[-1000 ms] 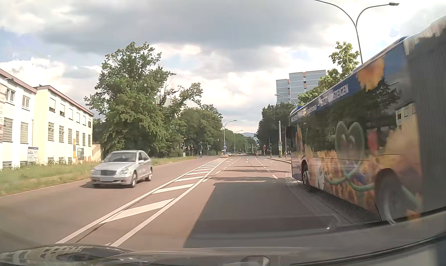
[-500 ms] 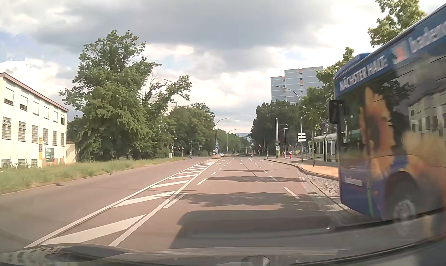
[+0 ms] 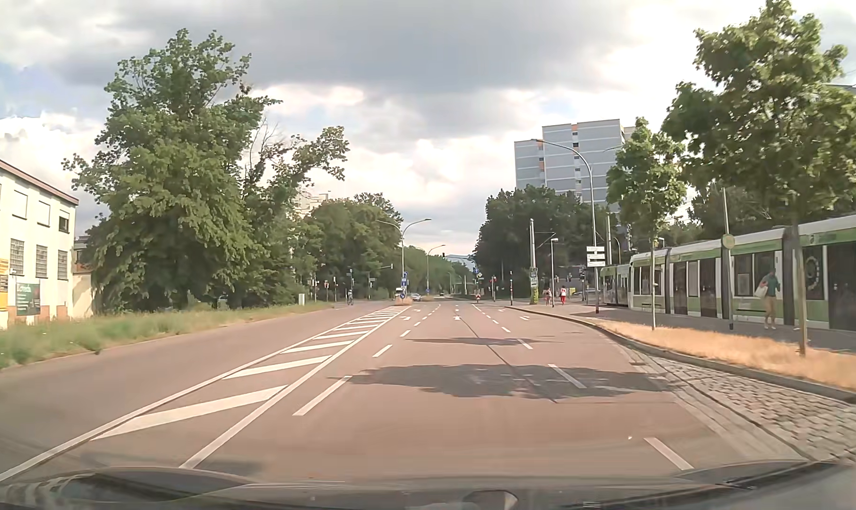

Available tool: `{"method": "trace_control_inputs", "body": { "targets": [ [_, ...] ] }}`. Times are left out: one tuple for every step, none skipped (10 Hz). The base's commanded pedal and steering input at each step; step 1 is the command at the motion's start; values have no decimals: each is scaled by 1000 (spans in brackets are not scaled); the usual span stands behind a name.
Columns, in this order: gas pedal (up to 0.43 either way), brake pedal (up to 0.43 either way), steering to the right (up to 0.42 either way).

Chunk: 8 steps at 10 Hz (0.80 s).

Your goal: Follow the waypoints while adhering to traffic rules and regulations

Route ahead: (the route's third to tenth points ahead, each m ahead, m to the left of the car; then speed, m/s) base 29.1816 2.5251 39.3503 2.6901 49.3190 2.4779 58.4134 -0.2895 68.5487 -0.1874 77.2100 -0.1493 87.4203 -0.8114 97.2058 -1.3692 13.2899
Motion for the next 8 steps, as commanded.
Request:
{"method": "trace_control_inputs", "body": {
  "targets": [
    [98, 0, 7],
    [98, 0, 6],
    [98, 0, 6],
    [110, 0, 5],
    [110, 0, 5],
    [110, 0, 5],
    [110, 0, 5],
    [110, 0, 3]
  ]
}}
